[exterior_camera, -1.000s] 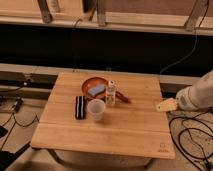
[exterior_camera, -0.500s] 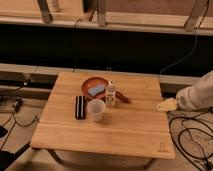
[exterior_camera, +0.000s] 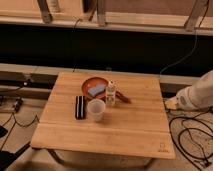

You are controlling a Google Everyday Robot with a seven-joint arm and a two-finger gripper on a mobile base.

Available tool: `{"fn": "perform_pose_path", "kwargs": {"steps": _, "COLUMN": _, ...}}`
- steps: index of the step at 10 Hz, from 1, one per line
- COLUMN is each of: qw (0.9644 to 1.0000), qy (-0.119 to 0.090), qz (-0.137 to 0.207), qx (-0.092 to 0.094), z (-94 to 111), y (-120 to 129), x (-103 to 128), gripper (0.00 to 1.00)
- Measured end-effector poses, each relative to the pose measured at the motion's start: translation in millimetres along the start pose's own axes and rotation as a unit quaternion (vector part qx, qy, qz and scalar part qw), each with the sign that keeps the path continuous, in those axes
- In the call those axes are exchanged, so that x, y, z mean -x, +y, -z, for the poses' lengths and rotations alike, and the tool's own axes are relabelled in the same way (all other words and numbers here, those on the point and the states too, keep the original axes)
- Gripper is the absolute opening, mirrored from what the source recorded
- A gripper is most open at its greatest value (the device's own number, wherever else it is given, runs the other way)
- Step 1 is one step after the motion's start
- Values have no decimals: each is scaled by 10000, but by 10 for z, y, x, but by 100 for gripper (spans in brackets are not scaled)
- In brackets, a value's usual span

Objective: Knock the bottle over

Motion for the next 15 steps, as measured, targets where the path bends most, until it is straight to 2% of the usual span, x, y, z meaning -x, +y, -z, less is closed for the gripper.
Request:
{"fn": "perform_pose_path", "kwargs": {"steps": 1, "qw": 9992, "qy": -244, "qz": 302, "qx": -30, "z": -169, "y": -131, "x": -132, "gripper": 0}}
{"fn": "perform_pose_path", "kwargs": {"steps": 2, "qw": 9978, "qy": -399, "qz": 523, "qx": -68, "z": -285, "y": -245, "x": -246, "gripper": 0}}
{"fn": "perform_pose_path", "kwargs": {"steps": 4, "qw": 9925, "qy": -728, "qz": 949, "qx": -234, "z": -515, "y": -551, "x": -457, "gripper": 0}}
{"fn": "perform_pose_path", "kwargs": {"steps": 6, "qw": 9870, "qy": -956, "qz": 1236, "qx": -373, "z": -719, "y": -805, "x": -622, "gripper": 0}}
{"fn": "perform_pose_path", "kwargs": {"steps": 8, "qw": 9820, "qy": -1152, "qz": 1438, "qx": -407, "z": -952, "y": -925, "x": -767, "gripper": 0}}
{"fn": "perform_pose_path", "kwargs": {"steps": 10, "qw": 9808, "qy": -1202, "qz": 1459, "qx": -484, "z": -1199, "y": -966, "x": -976, "gripper": 0}}
{"fn": "perform_pose_path", "kwargs": {"steps": 11, "qw": 9812, "qy": -1166, "qz": 1401, "qx": -637, "z": -1342, "y": -1009, "x": -1122, "gripper": 0}}
{"fn": "perform_pose_path", "kwargs": {"steps": 12, "qw": 9809, "qy": -1123, "qz": 1329, "qx": -872, "z": -1460, "y": -1089, "x": -1239, "gripper": 0}}
{"fn": "perform_pose_path", "kwargs": {"steps": 14, "qw": 9801, "qy": -1075, "qz": 1244, "qx": -1111, "z": -1576, "y": -1163, "x": -1333, "gripper": 0}}
{"fn": "perform_pose_path", "kwargs": {"steps": 15, "qw": 9801, "qy": -1072, "qz": 1242, "qx": -1120, "z": -1576, "y": -1167, "x": -1337, "gripper": 0}}
